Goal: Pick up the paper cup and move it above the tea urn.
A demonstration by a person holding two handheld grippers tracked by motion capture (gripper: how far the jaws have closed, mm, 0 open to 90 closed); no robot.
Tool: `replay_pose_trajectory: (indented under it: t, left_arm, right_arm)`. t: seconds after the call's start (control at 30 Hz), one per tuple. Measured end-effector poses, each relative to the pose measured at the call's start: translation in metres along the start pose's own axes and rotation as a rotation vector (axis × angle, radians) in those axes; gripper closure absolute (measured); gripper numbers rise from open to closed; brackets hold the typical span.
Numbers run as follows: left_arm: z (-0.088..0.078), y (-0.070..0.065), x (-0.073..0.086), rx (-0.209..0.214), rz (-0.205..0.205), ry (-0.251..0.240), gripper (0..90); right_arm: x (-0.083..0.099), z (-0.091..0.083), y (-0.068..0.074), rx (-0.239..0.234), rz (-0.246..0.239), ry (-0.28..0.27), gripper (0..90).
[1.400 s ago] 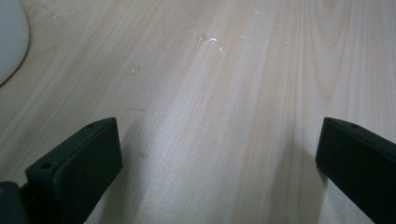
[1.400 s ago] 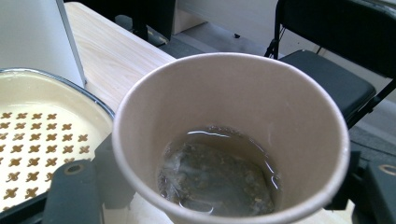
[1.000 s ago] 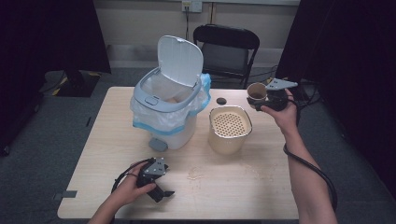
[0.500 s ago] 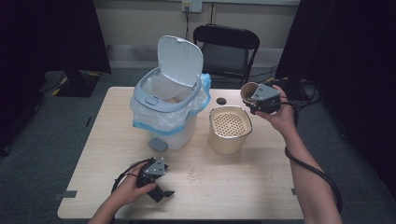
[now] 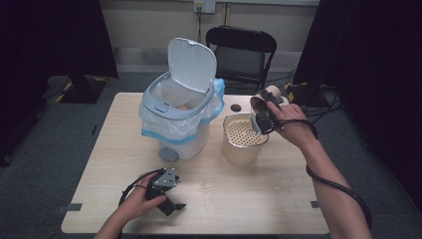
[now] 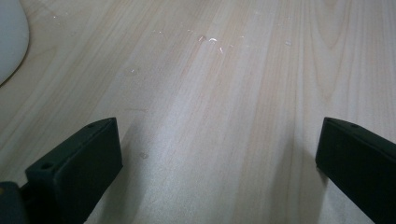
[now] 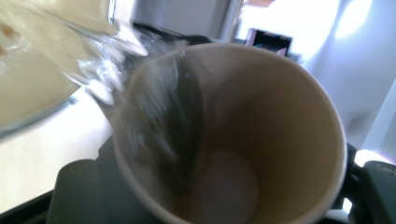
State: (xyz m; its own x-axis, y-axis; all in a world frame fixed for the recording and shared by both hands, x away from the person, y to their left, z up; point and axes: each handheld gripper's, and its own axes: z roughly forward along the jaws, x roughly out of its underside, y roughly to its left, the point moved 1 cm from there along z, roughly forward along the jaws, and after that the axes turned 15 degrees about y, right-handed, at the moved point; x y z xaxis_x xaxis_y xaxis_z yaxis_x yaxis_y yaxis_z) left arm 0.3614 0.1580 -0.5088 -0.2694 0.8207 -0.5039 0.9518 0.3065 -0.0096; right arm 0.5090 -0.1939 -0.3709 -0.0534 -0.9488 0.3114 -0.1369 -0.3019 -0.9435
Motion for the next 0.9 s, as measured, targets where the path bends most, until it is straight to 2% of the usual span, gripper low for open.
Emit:
replay_pose_trajectory:
  t: [0.1, 0.13, 0.17, 0.2, 0.23, 0.27, 0.3, 0.4, 0.5, 0.63, 0.67, 0.8, 0.83, 0.9]
  left_arm:
    - [0.0, 0.0, 0.0, -0.001, -0.001, 0.0, 0.0]
    - [0.0, 0.0, 0.0, -0.001, -0.001, -0.001, 0.0]
    - [0.0, 0.0, 0.0, 0.0, 0.0, 0.0, 0.0]
    - [0.0, 0.0, 0.0, -0.001, 0.0, -0.001, 0.0]
    - [0.0, 0.0, 0.0, 0.002, 0.002, 0.0, 0.0]
    - [0.0, 0.0, 0.0, 0.001, 0.001, 0.006, 0.0]
    - [0.0, 0.0, 0.0, 0.0, 0.001, -0.001, 0.0]
    - [0.0, 0.0, 0.0, 0.0, 0.0, 0.001, 0.0]
    - [0.0, 0.0, 0.0, -0.001, -0.001, 0.001, 0.0]
    - [0.0, 0.0, 0.0, 0.003, 0.0, 0.004, 0.0]
    - [0.0, 0.0, 0.0, 0.001, -0.001, 0.003, 0.0]
    - [0.0, 0.0, 0.0, 0.003, 0.001, 0.003, 0.0]
    - [0.0, 0.0, 0.0, 0.001, -0.001, 0.003, 0.0]
    - [0.0, 0.0, 0.0, 0.0, -0.001, 0.004, 0.0]
  right_arm:
    - [-0.006, -0.003, 0.003, 0.081, -0.137, 0.014, 26.5]
    - [-0.007, -0.003, 0.003, 0.094, -0.163, 0.018, 26.4]
    - [-0.007, -0.003, 0.003, 0.143, -0.205, 0.034, 26.4]
    - [-0.007, -0.003, 0.003, 0.145, -0.209, 0.053, 26.3]
    - [-0.007, -0.003, 0.003, 0.13, -0.19, 0.042, 26.3]
    - [-0.007, -0.003, 0.002, 0.116, -0.159, 0.037, 26.1]
    - [-0.006, -0.002, 0.0, 0.077, -0.109, 0.044, 26.1]
    - [-0.001, -0.001, -0.006, -0.059, 0.068, 0.025, 25.9]
    - [0.007, 0.003, -0.011, -0.179, 0.22, -0.004, 25.8]
    - [0.018, 0.008, -0.016, -0.32, 0.39, -0.039, 25.5]
    - [0.021, 0.01, -0.017, -0.372, 0.45, -0.054, 25.5]
    - [0.032, 0.015, -0.021, -0.512, 0.662, -0.097, 25.4]
    - [0.036, 0.018, -0.022, -0.575, 0.724, -0.112, 25.4]
    - [0.039, 0.02, -0.023, -0.636, 0.8, -0.123, 25.3]
